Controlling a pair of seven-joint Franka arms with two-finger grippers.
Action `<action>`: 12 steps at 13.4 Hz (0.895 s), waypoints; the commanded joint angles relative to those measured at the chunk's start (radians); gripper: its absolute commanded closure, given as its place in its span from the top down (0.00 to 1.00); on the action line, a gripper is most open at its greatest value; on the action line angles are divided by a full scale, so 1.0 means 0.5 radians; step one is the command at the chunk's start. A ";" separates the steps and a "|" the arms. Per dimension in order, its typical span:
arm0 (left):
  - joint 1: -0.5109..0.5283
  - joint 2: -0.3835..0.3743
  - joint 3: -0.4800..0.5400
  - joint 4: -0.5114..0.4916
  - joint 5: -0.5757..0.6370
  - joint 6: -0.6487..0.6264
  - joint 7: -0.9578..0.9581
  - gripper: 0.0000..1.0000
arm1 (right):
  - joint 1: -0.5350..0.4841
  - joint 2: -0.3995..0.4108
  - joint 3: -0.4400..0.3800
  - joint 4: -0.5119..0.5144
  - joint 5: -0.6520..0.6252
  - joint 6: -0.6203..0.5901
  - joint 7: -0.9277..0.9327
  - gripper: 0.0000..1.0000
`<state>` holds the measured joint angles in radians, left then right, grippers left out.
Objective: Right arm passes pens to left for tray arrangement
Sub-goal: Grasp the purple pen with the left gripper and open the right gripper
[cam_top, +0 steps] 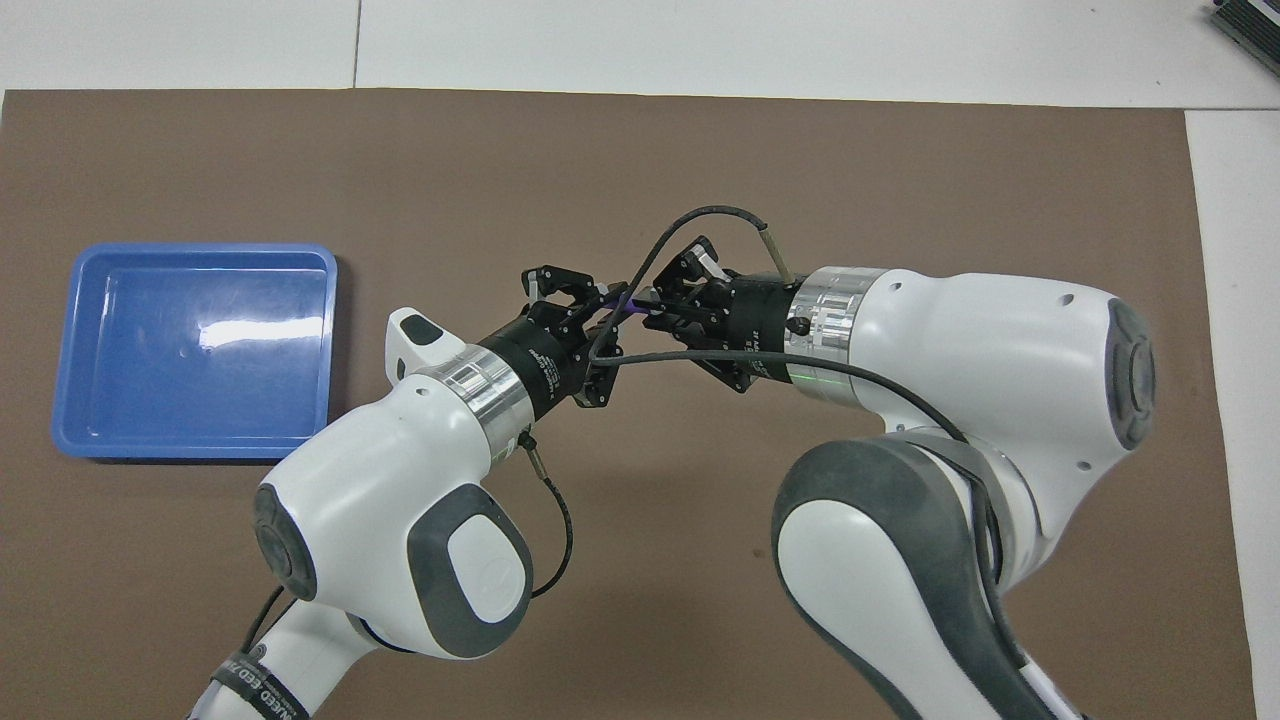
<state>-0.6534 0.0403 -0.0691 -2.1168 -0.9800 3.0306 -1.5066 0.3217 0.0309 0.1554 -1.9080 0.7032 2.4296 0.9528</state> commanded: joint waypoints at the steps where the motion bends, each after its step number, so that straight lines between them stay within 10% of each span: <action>1: -0.074 0.027 0.009 0.024 -0.046 0.010 -0.003 0.00 | 0.004 -0.031 0.002 -0.019 0.060 0.040 0.018 0.00; 3: -0.074 0.027 0.006 0.024 -0.043 0.010 -0.003 0.00 | -0.002 -0.031 0.002 -0.016 0.060 0.040 0.018 0.00; 4: -0.074 0.024 0.006 0.024 -0.043 0.007 -0.009 0.00 | -0.011 -0.028 0.002 -0.013 0.060 0.040 0.021 0.24; 5: -0.071 0.027 0.009 0.024 -0.043 0.007 -0.006 0.00 | -0.011 -0.025 0.002 -0.007 0.060 0.043 0.036 0.99; 12: 0.012 -0.004 0.015 -0.009 -0.031 -0.209 0.489 0.00 | -0.146 -0.046 -0.013 -0.019 -0.144 -0.195 -0.429 1.00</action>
<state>-0.6649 0.0460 -0.0706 -2.1184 -0.9800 3.0051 -1.3915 0.2774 0.0256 0.1456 -1.9043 0.6829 2.3904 0.8039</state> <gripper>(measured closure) 0.819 0.101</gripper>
